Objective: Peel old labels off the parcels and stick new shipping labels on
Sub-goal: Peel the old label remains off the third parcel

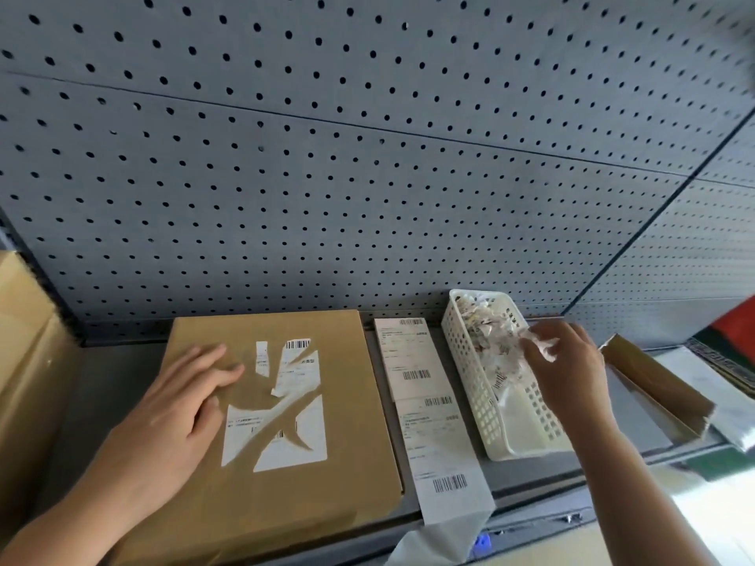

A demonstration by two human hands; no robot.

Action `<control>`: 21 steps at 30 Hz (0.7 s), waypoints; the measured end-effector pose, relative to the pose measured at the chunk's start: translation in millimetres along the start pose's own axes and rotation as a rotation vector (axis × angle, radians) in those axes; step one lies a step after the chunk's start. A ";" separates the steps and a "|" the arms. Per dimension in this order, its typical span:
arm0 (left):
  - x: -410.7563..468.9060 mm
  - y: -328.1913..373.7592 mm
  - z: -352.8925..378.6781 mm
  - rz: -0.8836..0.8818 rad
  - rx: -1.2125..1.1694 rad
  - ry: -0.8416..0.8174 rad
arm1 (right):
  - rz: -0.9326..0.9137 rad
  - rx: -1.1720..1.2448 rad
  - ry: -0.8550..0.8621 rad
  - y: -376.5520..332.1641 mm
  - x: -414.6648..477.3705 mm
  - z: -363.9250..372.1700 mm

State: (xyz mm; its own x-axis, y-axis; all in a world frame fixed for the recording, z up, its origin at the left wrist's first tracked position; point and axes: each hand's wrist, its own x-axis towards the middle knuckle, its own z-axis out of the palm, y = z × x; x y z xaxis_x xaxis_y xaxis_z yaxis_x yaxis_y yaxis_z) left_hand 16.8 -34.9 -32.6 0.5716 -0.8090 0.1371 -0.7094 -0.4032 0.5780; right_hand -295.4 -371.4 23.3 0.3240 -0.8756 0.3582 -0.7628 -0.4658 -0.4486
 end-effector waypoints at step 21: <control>-1.6 7.1 -5.0 -0.006 -0.021 -0.022 | -0.047 -0.138 0.082 -17.5 2.3 16.7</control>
State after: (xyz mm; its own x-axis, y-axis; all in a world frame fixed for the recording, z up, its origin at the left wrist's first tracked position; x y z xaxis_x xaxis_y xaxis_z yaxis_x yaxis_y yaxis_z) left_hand 12.9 -34.4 -24.8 0.5664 -0.8159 0.1159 -0.6968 -0.3991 0.5959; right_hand -271.9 -367.4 18.3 0.3186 -0.8372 0.4444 -0.8193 -0.4791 -0.3151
